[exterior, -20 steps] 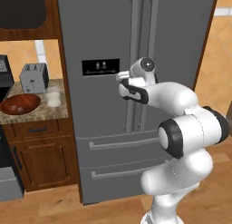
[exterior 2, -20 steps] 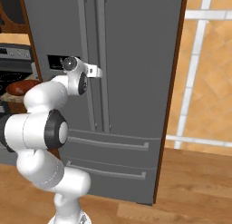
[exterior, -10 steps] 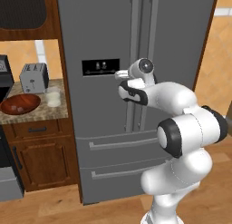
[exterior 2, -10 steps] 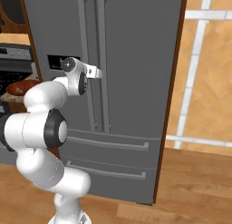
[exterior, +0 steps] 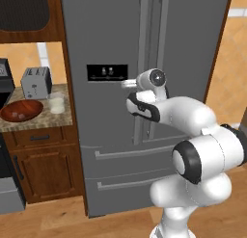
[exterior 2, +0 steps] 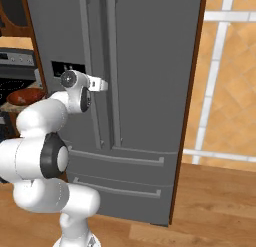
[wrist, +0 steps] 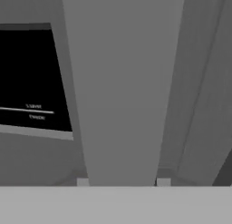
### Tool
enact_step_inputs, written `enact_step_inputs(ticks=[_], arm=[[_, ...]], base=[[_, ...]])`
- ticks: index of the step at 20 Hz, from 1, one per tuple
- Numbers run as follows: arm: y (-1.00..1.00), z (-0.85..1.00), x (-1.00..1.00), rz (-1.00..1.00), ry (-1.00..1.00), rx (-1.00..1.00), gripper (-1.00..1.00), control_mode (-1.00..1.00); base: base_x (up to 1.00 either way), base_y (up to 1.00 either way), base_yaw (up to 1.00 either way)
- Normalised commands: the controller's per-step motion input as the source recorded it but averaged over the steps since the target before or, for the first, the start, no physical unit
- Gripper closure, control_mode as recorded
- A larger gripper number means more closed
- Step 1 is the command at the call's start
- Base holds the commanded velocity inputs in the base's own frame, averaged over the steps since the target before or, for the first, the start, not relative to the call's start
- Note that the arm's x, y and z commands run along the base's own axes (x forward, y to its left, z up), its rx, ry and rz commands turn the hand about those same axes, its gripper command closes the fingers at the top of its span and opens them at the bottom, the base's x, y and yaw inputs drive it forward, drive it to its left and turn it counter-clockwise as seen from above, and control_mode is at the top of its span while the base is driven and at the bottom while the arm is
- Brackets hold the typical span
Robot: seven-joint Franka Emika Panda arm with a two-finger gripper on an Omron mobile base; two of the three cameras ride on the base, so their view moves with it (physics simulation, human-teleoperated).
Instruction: Grab a lemon wedge from the fridge and one ice cube from the ice bowl, and put them in the glass of lemonade.
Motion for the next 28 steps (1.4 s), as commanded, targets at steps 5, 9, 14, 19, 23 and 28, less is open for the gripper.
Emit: enact_step_inputs(ticks=[5,9,14,19,23,28], arm=[[0.63,1.00,-0.85,0.04,-0.10,-0.08,1.00,-1.00],[0.87,1.00,-0.86,0.03,-0.07,-0.15,-1.00,-1.00],[0.88,1.00,-1.00,0.02,-0.09,-0.19,-1.00,-1.00],[0.21,0.89,-1.00,0.00,-0.03,-0.04,-1.00,-1.00],[-1.00,0.00,-0.94,0.04,0.04,0.39,-1.00,-1.00],[-1.00,-0.03,-0.87,0.00,0.02,0.56,-1.00,-1.00]], base=[[0.00,0.00,0.00],[0.00,0.00,0.00],[0.00,0.00,0.00],[0.00,0.00,0.00],[0.00,0.00,0.00],[0.00,0.00,0.00]])
